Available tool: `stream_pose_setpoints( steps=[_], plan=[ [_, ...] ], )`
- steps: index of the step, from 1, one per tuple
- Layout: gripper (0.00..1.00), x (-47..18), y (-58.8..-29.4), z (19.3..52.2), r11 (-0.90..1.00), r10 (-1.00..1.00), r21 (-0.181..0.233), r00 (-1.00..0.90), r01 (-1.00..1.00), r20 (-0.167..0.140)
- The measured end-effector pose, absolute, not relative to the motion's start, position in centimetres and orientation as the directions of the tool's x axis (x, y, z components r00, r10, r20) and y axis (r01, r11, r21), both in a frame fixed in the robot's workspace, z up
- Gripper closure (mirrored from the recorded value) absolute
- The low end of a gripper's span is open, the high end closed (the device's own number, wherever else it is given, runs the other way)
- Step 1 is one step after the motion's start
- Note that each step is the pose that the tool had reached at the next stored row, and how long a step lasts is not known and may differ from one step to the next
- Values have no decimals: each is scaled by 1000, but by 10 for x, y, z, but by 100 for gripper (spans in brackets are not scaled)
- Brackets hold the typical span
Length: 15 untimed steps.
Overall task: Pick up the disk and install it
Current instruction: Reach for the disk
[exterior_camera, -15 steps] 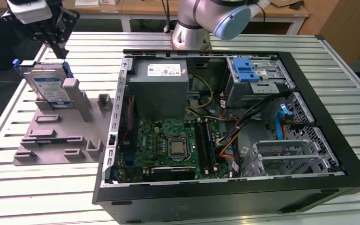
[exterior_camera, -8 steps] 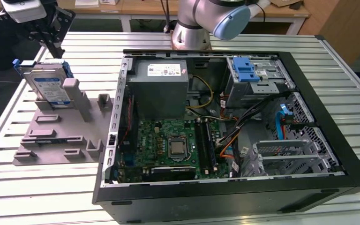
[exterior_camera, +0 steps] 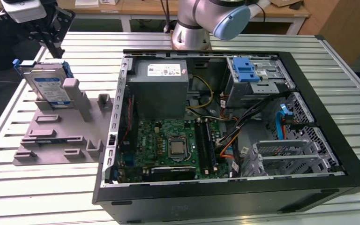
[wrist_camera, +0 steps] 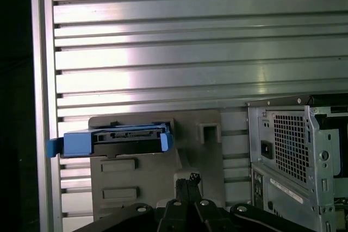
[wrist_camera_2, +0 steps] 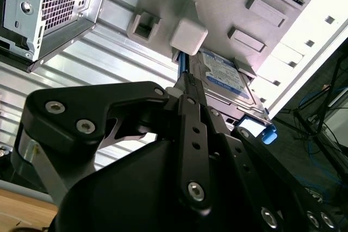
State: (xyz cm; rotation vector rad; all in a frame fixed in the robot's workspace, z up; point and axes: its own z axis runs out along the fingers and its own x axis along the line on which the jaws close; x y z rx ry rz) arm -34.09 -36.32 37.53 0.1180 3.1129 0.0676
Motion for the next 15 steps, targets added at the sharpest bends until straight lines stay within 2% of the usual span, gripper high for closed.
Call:
stream_pose_setpoints(
  steps=[15],
  plan=[
    [89,-357,-358,375,996,76,44,-997,75,-24]
  ],
)
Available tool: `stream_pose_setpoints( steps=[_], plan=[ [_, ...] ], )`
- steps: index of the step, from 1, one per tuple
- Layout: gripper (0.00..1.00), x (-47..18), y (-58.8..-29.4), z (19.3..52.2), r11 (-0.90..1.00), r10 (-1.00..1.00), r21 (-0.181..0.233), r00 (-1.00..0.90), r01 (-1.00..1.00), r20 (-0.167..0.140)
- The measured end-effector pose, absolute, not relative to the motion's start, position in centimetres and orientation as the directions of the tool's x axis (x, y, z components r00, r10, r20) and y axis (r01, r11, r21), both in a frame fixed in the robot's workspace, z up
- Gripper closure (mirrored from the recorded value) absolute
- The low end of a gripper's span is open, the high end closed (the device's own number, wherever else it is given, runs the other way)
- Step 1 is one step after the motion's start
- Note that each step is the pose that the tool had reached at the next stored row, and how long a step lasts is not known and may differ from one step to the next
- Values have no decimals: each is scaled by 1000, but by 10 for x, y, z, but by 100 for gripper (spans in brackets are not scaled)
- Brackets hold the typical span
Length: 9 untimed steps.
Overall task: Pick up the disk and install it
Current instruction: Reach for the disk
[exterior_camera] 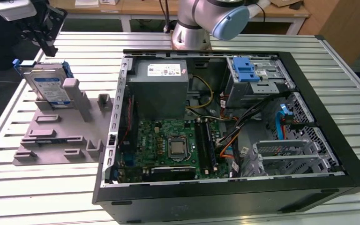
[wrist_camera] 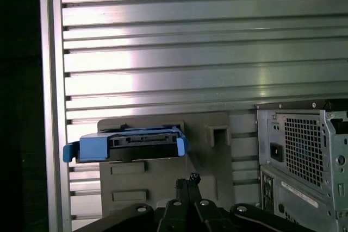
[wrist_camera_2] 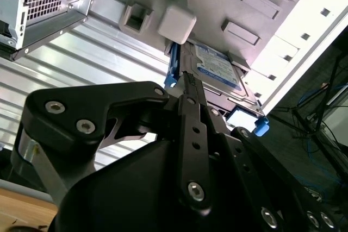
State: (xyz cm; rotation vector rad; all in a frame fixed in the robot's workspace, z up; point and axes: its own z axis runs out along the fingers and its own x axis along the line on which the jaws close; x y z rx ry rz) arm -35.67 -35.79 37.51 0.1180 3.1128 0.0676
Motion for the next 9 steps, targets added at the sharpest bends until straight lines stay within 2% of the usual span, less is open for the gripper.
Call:
stream_pose_setpoints(
  steps=[9],
  plan=[
    [89,-360,-358,375,996,76,44,-997,75,-24]
  ],
)
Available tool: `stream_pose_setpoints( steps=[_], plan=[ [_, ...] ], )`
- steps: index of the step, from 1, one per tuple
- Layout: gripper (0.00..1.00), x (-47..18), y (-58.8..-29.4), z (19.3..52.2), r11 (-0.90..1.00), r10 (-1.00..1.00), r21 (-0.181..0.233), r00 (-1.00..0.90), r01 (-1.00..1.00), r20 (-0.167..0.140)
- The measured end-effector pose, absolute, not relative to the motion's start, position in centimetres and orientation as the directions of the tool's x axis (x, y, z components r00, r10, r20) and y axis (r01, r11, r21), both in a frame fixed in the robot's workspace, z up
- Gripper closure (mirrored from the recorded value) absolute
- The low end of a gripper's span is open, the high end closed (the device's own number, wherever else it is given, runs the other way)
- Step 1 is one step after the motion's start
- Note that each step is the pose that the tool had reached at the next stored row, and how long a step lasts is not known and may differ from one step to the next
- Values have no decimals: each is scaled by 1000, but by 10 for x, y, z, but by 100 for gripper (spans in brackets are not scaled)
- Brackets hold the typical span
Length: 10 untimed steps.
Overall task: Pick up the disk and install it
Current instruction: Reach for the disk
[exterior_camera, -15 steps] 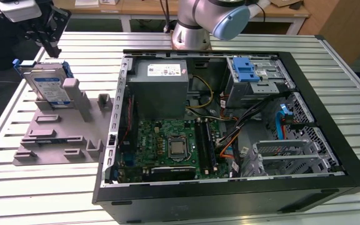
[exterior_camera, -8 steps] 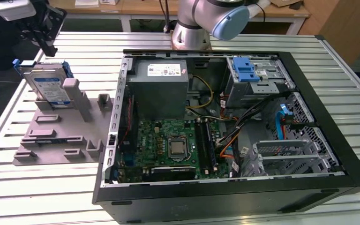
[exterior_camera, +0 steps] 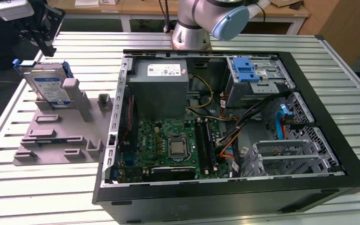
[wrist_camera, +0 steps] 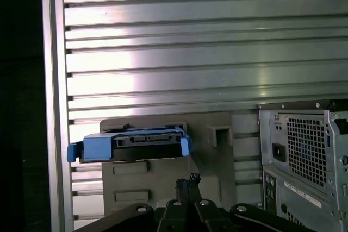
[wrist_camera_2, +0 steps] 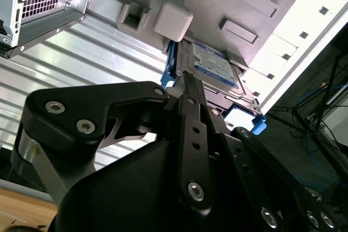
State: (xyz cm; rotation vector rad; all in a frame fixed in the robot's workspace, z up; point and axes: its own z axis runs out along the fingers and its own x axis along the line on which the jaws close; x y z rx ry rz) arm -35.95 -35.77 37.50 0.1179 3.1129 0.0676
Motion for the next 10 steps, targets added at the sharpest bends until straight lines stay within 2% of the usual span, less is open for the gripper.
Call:
stream_pose_setpoints(
  steps=[10],
  plan=[
    [89,-366,-355,375,996,76,44,-997,75,-24]
  ],
)
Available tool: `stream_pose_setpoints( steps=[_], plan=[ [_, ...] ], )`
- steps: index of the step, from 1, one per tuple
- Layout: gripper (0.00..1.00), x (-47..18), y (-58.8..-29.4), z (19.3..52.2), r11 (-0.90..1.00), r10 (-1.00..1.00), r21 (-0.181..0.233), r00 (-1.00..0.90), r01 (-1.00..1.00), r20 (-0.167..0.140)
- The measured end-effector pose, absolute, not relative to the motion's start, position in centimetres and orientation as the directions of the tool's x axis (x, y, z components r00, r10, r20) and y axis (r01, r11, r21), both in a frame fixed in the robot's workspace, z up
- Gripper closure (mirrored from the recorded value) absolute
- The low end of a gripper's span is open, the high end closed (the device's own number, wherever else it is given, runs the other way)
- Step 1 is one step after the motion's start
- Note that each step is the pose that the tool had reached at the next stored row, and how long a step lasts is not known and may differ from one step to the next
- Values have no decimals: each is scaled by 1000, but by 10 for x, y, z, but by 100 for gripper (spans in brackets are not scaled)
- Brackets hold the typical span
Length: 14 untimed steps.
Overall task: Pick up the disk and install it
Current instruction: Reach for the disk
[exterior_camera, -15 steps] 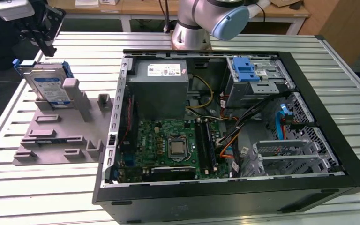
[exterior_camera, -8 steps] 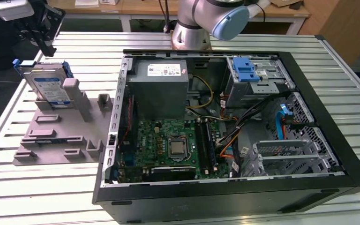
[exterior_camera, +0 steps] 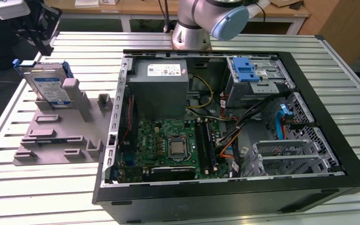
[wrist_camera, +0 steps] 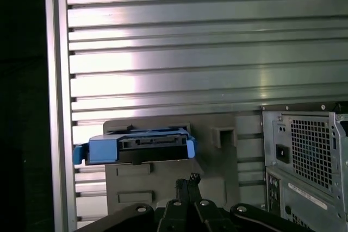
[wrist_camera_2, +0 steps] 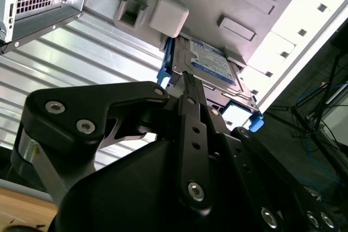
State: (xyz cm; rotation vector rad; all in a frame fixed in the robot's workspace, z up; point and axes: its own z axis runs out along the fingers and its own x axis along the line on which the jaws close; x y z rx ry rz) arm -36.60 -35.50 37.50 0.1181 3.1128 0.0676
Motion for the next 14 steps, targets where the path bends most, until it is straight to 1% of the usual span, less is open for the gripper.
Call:
stream_pose_setpoints(
  steps=[14],
  plan=[
    [89,-416,-341,372,996,77,44,-997,76,-24]
  ],
)
